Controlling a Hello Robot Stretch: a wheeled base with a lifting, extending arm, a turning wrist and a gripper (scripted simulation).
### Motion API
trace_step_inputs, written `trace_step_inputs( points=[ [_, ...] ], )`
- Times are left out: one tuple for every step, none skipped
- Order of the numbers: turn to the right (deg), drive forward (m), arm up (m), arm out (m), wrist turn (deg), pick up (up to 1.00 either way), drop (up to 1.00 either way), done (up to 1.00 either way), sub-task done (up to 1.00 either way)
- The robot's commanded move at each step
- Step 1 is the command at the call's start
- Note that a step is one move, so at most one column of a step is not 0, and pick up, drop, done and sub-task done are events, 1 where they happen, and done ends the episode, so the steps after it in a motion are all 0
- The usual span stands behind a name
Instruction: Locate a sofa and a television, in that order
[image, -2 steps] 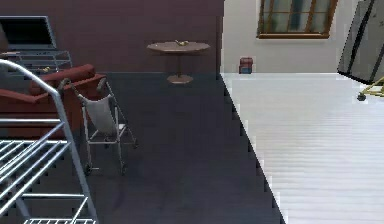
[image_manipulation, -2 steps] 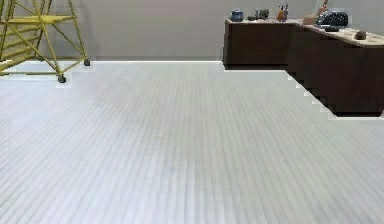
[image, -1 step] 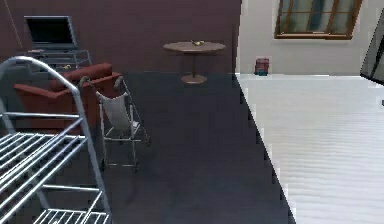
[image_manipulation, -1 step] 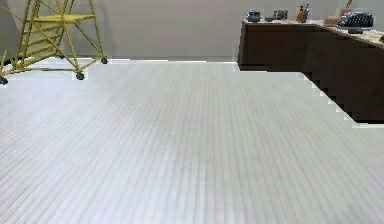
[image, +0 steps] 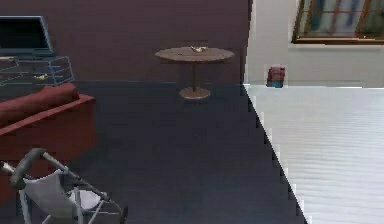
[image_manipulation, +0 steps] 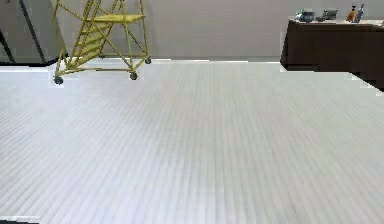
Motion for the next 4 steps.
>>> trace_step_inputs(
  points=[
    [0.0,1.00,0.00,0.00,0.0,0.00,0.00,0.00,0.00],
    [6.0,0.00,0.00,0.00,0.0,0.00,0.00,0.00,0.00],
    [0.0,0.35,0.00,0.00,0.0,0.00,0.00,0.00,0.00],
    [-27.0,0.00,0.00,0.00,0.0,0.00,0.00,0.00,0.00]
  ],
)
